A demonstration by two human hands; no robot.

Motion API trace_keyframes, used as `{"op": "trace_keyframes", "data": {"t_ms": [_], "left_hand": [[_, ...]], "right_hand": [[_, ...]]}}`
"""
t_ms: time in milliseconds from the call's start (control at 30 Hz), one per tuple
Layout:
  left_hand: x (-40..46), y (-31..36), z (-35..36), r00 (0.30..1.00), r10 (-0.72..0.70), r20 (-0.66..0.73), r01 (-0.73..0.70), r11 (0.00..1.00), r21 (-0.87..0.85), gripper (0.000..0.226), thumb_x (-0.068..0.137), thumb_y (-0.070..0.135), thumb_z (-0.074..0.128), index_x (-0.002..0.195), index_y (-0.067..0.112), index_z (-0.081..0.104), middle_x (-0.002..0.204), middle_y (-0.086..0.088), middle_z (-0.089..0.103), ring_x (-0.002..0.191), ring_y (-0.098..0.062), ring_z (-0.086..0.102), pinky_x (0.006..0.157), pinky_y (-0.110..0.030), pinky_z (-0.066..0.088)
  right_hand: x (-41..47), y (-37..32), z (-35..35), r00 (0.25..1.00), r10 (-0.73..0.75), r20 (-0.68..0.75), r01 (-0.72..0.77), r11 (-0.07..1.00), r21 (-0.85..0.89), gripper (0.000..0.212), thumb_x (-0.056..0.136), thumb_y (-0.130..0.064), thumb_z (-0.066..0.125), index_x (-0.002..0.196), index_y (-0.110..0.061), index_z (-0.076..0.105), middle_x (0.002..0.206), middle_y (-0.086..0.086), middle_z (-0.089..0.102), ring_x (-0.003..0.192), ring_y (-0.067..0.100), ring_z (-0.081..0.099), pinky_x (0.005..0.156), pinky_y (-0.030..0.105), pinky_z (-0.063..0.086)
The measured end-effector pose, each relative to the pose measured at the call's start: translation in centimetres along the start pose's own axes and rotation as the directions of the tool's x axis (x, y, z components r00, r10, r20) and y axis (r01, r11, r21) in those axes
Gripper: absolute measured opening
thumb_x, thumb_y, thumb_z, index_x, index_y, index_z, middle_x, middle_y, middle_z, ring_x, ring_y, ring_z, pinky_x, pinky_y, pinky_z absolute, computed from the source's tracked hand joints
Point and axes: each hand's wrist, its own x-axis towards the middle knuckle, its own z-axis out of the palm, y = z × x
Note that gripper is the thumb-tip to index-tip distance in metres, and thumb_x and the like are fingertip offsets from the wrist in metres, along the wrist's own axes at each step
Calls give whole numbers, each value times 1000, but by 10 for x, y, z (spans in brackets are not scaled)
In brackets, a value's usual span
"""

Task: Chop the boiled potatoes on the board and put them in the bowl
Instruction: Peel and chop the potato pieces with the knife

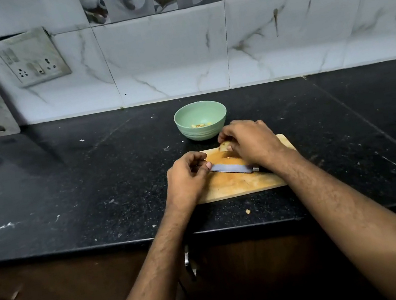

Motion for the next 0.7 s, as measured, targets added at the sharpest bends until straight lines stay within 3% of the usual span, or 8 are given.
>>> {"op": "trace_keyframes", "data": {"t_ms": [133,200,300,400,467,567,633,700], "left_hand": [[-9,-7,-10,999,-29,40,30,998,-46,31,84,13,79,113,21,71,92,11,74,81,8,65,84,-15,53],[-12,-13,-17,993,-48,108,51,998,-33,37,81,9,80,114,24,71,94,11,74,86,2,68,88,-23,56],[-18,-16,-25,976,-28,214,24,999,23,46,79,8,82,118,28,70,100,13,74,95,4,66,92,-19,53],[-18,-15,-31,950,-1,311,-19,998,61,53,78,13,85,125,30,67,110,17,71,104,9,61,94,-13,44],[-15,-17,-32,930,-8,368,-7,999,41,66,72,20,89,132,29,62,118,15,69,111,5,60,101,-20,45],[-15,-18,-24,947,-35,320,28,999,29,81,66,33,93,139,26,57,120,11,68,114,-3,61,106,-28,47],[-16,-18,-14,963,-45,267,50,999,-10,83,66,33,94,139,23,56,117,9,70,111,-3,62,104,-25,48],[-17,-20,-6,970,-37,240,52,997,-56,80,66,36,93,138,24,57,111,11,71,108,-5,65,103,-32,51]], "right_hand": [[-14,-15,2,988,-115,107,79,953,291,25,87,-22,75,105,-40,69,108,-19,67,104,9,60,97,42,46],[-23,-20,6,967,-178,181,116,944,310,25,88,-22,75,104,-41,70,105,-20,66,100,7,59,93,38,48],[-32,-25,16,937,-251,244,164,931,327,32,89,-12,72,107,-38,71,107,-20,66,103,5,59,91,31,48],[-36,-27,21,931,-281,235,186,915,358,43,86,5,64,102,-34,73,106,-18,66,103,5,59,92,30,49],[-38,-27,23,939,-260,224,163,913,375,47,82,11,61,96,-32,74,105,-17,66,102,5,60,92,33,50],[-41,-27,26,947,-254,196,155,897,413,47,81,12,59,95,-31,73,105,-17,64,102,7,60,92,38,51],[-43,-25,29,952,-251,177,155,890,430,49,81,12,57,100,-32,71,107,-15,61,104,9,60,91,41,52],[-45,-24,27,968,-217,128,148,900,410,52,83,10,56,108,-35,68,110,-14,59,107,11,59,91,42,52]]}}
